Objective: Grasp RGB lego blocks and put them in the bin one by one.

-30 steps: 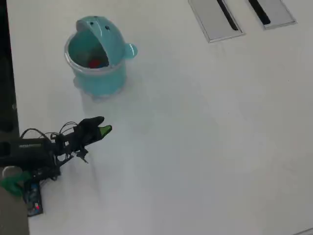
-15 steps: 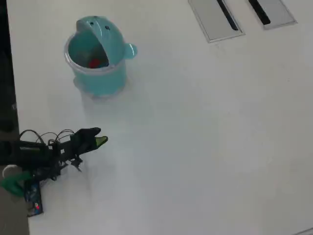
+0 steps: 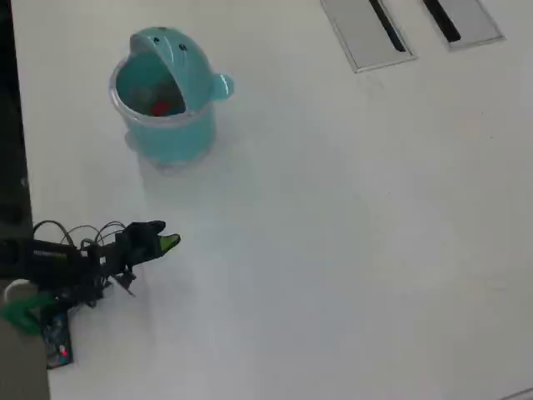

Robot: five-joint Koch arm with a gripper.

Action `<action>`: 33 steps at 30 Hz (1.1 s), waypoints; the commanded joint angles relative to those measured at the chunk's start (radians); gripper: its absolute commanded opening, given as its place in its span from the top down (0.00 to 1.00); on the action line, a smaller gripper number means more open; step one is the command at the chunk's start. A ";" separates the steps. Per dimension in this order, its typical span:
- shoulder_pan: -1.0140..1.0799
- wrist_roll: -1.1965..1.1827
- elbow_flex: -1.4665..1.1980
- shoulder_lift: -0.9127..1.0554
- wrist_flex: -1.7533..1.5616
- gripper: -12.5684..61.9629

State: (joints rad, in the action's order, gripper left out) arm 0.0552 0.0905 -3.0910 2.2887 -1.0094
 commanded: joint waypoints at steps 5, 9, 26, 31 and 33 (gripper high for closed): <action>0.021 -0.003 -0.080 0.072 -0.072 0.36; 0.038 -0.003 -0.080 0.071 -0.017 0.36; 0.032 0.003 -0.080 0.064 0.460 0.35; 0.035 0.000 -0.080 0.063 0.591 0.35; 0.037 0.000 -0.080 0.063 0.640 0.35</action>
State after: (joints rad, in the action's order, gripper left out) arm 0.0936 0.0874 -3.1002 2.2887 -0.3881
